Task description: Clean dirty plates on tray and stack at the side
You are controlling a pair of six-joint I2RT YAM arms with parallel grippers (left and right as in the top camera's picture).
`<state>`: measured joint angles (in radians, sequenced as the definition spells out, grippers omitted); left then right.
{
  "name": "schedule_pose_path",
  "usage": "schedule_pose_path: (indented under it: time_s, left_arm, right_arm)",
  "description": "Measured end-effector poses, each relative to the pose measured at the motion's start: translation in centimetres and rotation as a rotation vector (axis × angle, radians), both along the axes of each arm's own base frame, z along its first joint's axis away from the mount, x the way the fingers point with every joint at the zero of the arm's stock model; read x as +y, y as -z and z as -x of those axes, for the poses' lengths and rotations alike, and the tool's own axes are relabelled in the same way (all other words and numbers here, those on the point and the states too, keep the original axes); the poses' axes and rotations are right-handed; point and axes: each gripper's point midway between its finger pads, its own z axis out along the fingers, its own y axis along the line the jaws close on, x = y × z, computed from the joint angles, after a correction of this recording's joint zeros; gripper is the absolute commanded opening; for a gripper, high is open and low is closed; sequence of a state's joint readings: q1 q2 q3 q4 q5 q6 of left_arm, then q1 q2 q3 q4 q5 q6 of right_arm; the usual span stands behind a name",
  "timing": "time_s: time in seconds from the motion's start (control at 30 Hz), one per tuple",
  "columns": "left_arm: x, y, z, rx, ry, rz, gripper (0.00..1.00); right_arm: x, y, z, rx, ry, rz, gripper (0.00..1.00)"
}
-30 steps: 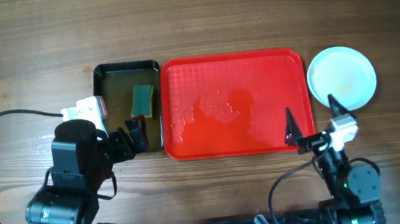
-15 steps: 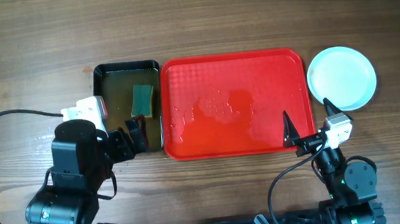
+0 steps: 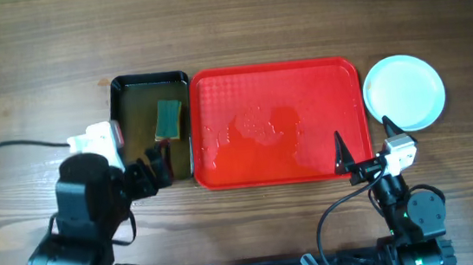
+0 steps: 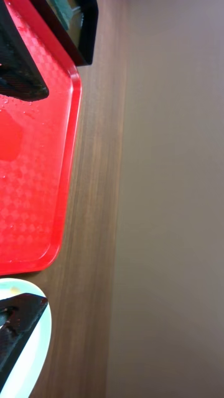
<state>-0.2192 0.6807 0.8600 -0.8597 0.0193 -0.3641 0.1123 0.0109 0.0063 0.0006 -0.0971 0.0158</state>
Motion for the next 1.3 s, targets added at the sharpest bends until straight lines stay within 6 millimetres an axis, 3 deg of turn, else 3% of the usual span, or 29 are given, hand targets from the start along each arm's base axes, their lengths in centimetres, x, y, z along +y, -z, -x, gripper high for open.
schedule_pose_path:
  time_s: [0.13, 0.2, 0.23, 0.43, 0.57, 0.67, 0.8, 1.3]
  left_arm:
    - [1.9, -0.3, -0.5, -0.177, -0.077, 0.038, 1.0]
    - [2.8, 0.7, -0.8, -0.288, -0.11, 0.061, 1.0]
    - [2.9, 2.2, -0.7, -0.332, -0.113, 0.072, 1.0]
    - [2.6, 3.9, -1.4, -0.615, -0.089, 0.105, 1.0]
    - [2.9, 2.5, -1.4, -0.763, -0.095, 0.099, 1.0]
    - [3.0, 3.1, -1.5, -0.764, -0.084, 0.035, 1.0]
    - [3.0, 6.7, -1.5, -0.629, -0.069, -0.012, 1.0]
    - [3.0, 6.8, -1.5, -0.624, -0.068, -0.014, 1.0]
  right_arm:
    - [0.0, 0.0, 0.0, 0.0, 0.0, 0.003, 1.0]
    - [0.0, 0.0, 0.0, 0.0, 0.0, 0.003, 1.0]
    - [0.0, 0.0, 0.0, 0.0, 0.0, 0.003, 1.0]
    - [0.0, 0.0, 0.0, 0.0, 0.0, 0.003, 1.0]
    - [0.0, 0.0, 0.0, 0.0, 0.0, 0.003, 0.99]
    - [0.0, 0.0, 0.0, -0.001, 0.0, 0.003, 1.0]
    - [0.0, 0.0, 0.0, 0.0, 0.0, 0.003, 1.0]
    - [0.0, 0.0, 0.0, 0.0, 0.0, 0.003, 0.99]
